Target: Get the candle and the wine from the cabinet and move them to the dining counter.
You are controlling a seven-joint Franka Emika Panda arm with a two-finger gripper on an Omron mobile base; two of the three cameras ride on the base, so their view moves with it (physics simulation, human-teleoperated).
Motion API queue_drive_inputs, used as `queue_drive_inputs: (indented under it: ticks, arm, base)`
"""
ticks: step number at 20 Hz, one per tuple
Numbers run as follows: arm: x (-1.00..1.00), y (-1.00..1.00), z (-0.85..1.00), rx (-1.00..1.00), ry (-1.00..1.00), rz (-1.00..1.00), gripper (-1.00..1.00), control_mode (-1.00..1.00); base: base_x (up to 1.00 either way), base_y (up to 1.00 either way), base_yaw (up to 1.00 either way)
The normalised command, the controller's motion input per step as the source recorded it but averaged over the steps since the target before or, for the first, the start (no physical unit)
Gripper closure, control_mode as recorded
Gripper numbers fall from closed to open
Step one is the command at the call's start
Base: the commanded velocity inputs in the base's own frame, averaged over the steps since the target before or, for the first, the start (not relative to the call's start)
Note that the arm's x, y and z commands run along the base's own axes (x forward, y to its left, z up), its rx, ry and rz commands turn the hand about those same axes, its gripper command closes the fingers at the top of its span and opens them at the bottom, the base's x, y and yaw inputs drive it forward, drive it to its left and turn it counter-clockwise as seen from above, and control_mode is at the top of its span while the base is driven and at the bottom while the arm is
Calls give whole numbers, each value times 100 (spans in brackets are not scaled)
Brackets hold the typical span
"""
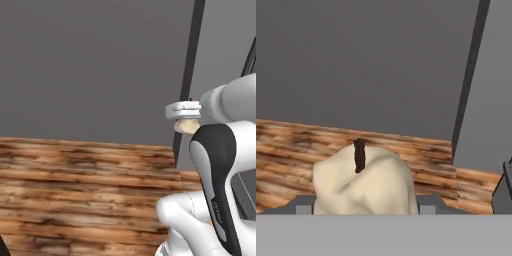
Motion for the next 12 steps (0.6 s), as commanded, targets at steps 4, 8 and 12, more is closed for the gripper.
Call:
queue_drive_inputs:
  ticks: [4, 8, 12]
  arm:
    - [0, 0, 0, 0, 0, 0, 100, 100]
    - [0, 0, 0, 0, 0, 0, 100, 100]
    - [0, 0, 0, 0, 0, 0, 100, 100]
  base:
    - [100, -3, 30]
    - [100, -10, 40]
    - [100, -11, 53]
